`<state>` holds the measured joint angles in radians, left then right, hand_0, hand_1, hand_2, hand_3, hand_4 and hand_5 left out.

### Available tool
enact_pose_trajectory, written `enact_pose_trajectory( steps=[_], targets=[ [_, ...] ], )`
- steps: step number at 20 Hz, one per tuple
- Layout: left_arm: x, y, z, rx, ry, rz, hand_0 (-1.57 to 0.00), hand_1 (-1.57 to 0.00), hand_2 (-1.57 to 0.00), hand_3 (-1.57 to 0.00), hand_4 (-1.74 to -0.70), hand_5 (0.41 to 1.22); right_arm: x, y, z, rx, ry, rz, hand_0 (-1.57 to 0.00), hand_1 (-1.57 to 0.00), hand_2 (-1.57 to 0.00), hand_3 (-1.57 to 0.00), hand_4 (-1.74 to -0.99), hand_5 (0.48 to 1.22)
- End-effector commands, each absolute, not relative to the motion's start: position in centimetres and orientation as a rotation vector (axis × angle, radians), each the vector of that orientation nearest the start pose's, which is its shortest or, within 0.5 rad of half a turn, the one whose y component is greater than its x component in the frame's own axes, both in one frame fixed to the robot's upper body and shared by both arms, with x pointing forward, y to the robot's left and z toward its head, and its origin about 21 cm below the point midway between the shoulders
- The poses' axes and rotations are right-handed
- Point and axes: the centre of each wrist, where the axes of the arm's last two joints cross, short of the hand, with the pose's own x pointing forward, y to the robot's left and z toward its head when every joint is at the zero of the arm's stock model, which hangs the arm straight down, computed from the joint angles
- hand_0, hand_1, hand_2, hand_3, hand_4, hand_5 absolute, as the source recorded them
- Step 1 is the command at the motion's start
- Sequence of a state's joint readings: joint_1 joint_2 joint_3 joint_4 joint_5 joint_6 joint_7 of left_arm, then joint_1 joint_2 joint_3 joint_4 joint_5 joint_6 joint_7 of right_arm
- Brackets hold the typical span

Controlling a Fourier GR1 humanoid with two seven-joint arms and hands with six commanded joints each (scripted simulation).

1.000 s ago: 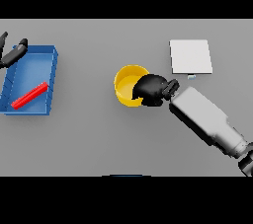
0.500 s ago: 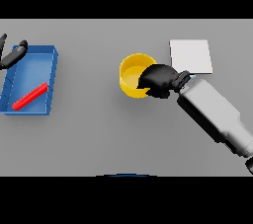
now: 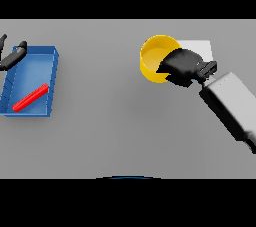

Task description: Pick up the red beaker and tilt it to pour out 1 green nut into yellow bowl. Pick up the yellow bowl and place it on the metallic measuring scale.

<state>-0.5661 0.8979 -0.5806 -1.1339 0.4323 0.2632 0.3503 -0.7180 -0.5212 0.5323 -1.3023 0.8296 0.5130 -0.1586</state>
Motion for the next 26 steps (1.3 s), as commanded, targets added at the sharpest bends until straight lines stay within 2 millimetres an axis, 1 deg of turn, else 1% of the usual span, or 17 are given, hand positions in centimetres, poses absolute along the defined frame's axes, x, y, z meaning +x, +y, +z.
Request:
enact_pose_trajectory(
  steps=[1, 2, 4, 5, 6, 8, 10, 11, 14, 15, 16, 17, 19, 22, 23, 25, 26],
  targets=[
    [35.0, 34.9, 10.4, 0.589, -1.134, -0.407, 0.0, 0.0, 0.0, 0.0, -0.73, 0.704, 37.1, -18.7, 12.8, -0.591, -1.285, 1.977, -1.57, -1.57, -1.52, -1.15, -1.741, 1.22],
    [35.1, 35.0, 10.4, 0.594, -1.136, -0.409, 0.0, 0.0, 0.0, 0.0, -0.73, 0.71, 37.5, -19.3, 13.1, -0.611, -1.301, 1.961, -1.57, -1.57, -1.53, -1.15, -1.741, 1.221],
    [34.9, 35.0, 10.0, 0.584, -1.132, -0.41, 0.0, 0.0, 0.0, 0.0, -0.73, 0.719, 38.0, -20.1, 12.9, -0.626, -1.302, 1.926, -1.57, -1.57, -1.54, -1.15, -1.741, 1.221],
    [34.9, 35.0, 10.3, 0.59, -1.128, -0.405, 0.0, 0.0, 0.0, 0.0, -0.73, 0.717, 38.4, -20.6, 12.9, -0.642, -1.288, 1.899, -1.57, -1.57, -1.53, -1.15, -1.741, 1.221],
    [35.0, 34.9, 10.8, 0.596, -1.12, -0.402, 0.0, 0.0, 0.0, 0.0, -0.73, 0.72, 38.6, -21.4, 12.7, -0.661, -1.278, 1.877, -1.57, -1.57, -1.53, -1.15, -1.741, 1.221],
    [34.8, 34.8, 10.7, 0.588, -1.111, -0.395, 0.0, 0.0, 0.0, 0.0, -0.73, 0.727, 39.7, -22.4, 12.1, -0.705, -1.254, 1.843, -1.57, -1.57, -1.54, -1.14, -1.741, 1.221],
    [34.7, 34.7, 10.9, 0.584, -1.108, -0.393, 0.0, 0.0, 0.0, 0.0, -0.74, 0.734, 40.3, -23.3, 12.2, -0.721, -1.268, 1.825, -1.57, -1.57, -1.55, -1.15, -1.741, 1.221],
    [34.6, 34.8, 10.7, 0.585, -1.108, -0.394, 0.0, 0.0, 0.0, 0.0, -0.74, 0.738, 40.7, -24.1, 11.8, -0.737, -1.256, 1.799, -1.57, -1.57, -1.55, -1.15, -1.741, 1.221],
    [34.8, 34.7, 10.8, 0.599, -1.101, -0.402, 0.0, 0.0, 0.0, 0.0, -0.72, 0.732, 41.8, -25.5, 11.2, -0.767, -1.207, 1.759, -1.57, -1.57, -1.52, -1.16, -1.741, 1.221],
    [34.9, 34.6, 10.9, 0.595, -1.102, -0.404, 0.0, 0.0, 0.0, 0.0, -0.72, 0.725, 41.9, -25.8, 10.5, -0.771, -1.202, 1.739, -1.57, -1.57, -1.5, -1.17, -1.741, 1.221],
    [34.7, 34.9, 10.9, 0.6, -1.1, -0.402, 0.0, 0.0, 0.0, 0.0, -0.72, 0.72, 42.1, -25.9, 10.0, -0.77, -1.195, 1.737, -1.57, -1.57, -1.49, -1.2, -1.741, 1.221],
    [34.8, 34.8, 10.6, 0.593, -1.095, -0.401, 0.0, 0.0, 0.0, 0.0, -0.72, 0.717, 42.4, -26.2, 9.9, -0.766, -1.179, 1.723, -1.57, -1.57, -1.47, -1.24, -1.741, 1.221],
    [34.7, 34.9, 11.2, 0.597, -1.099, -0.401, 0.0, 0.0, 0.0, 0.0, -0.73, 0.713, 42.6, -26.9, 9.0, -0.76, -1.153, 1.694, -1.57, -1.57, -1.45, -1.29, -1.741, 1.221],
    [34.8, 34.6, 10.3, 0.593, -1.09, -0.405, 0.0, 0.0, 0.0, 0.0, -0.72, 0.71, 43.0, -27.5, 8.3, -0.733, -1.149, 1.669, -1.57, -1.57, -1.42, -1.35, -1.741, 1.221],
    [34.9, 34.0, 10.3, 0.596, -1.094, -0.401, 0.0, 0.0, 0.0, 0.0, -0.73, 0.71, 43.2, -27.5, 8.2, -0.724, -1.133, 1.653, -1.56, -1.57, -1.41, -1.37, -1.741, 1.221],
    [35.0, 34.6, 10.7, 0.598, -1.094, -0.391, 0.0, 0.0, 0.0, 0.0, -0.73, 0.713, 43.4, -27.2, 7.9, -0.702, -1.123, 1.642, -1.53, -1.57, -1.38, -1.44, -1.741, 1.221],
    [34.9, 34.7, 10.7, 0.598, -1.091, -0.399, 0.0, 0.0, 0.0, 0.0, -0.73, 0.71, 43.4, -27.3, 7.8, -0.69, -1.114, 1.64, -1.47, -1.57, -1.37, -1.47, -1.741, 1.221]
  ],
)
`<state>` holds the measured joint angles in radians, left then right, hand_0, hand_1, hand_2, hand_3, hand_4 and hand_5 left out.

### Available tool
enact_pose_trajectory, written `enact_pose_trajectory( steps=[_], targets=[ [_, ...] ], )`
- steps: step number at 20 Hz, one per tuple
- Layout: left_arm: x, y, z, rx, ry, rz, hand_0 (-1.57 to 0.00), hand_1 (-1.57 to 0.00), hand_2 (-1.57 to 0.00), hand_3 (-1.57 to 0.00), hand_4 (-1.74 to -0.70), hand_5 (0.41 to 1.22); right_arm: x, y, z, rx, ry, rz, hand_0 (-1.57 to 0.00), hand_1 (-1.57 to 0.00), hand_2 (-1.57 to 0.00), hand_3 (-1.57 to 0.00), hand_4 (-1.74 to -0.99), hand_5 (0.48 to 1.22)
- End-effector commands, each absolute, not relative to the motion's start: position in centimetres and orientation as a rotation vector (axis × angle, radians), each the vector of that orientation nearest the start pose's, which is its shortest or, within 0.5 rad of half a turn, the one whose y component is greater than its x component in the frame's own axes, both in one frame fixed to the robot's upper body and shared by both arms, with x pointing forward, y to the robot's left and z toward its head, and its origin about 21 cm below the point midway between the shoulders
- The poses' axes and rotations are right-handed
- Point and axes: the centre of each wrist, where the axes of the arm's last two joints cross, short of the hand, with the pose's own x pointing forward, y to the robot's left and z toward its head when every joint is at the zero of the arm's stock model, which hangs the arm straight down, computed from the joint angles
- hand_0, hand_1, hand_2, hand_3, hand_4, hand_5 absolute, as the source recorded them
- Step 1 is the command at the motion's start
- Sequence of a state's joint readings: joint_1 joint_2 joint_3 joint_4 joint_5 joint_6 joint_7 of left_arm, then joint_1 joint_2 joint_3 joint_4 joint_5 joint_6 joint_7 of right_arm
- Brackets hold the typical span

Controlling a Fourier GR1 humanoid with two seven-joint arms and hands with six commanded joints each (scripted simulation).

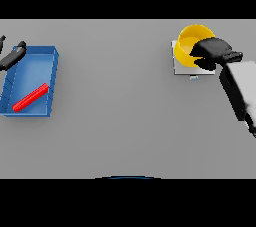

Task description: Pick up the red beaker and tilt it to pour out 1 green nut into yellow bowl. Pick up the yellow bowl and place it on the metallic measuring scale.

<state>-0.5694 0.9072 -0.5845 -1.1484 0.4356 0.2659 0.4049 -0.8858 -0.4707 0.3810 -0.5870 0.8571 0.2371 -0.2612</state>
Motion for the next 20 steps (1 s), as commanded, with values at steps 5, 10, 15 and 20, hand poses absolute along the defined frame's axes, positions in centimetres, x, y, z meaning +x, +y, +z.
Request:
enact_pose_trajectory(
  steps=[5, 10, 15, 20],
  targets=[
    [34.97, 34.77, 10.2, 0.599, -1.086, -0.4, 0.0, 0.0, 0.0, 0.0, -0.73, 0.72, 43.48, -27.87, 7.35, -0.651, -1.096, 1.625, -1.13, -1.32, -1.33, -1.06, -1.701, 1.221],
    [34.9, 34.49, 10.02, 0.581, -1.088, -0.404, 0.0, 0.0, 0.0, 0.0, -0.73, 0.717, 43.58, -28.22, 7.33, -0.646, -1.052, 1.607, -0.37, -0.58, -0.69, -0.61, -1.539, 0.933],
    [35.07, 34.48, 10.6, 0.593, -1.087, -0.394, 0.0, 0.0, 0.0, 0.0, -0.72, 0.7, 43.44, -28.3, 7.04, -0.638, -1.047, 1.67, -0.12, -0.19, -0.31, -0.41, -1.456, 0.827],
    [34.97, 34.55, 10.71, 0.589, -1.091, -0.399, 0.0, 0.0, 0.0, 0.0, -0.72, 0.693, 43.62, -28.33, 7.39, -0.646, -1.003, 1.652, -0.04, -0.06, -0.1, -0.27, -1.41, 0.759]
  ],
)
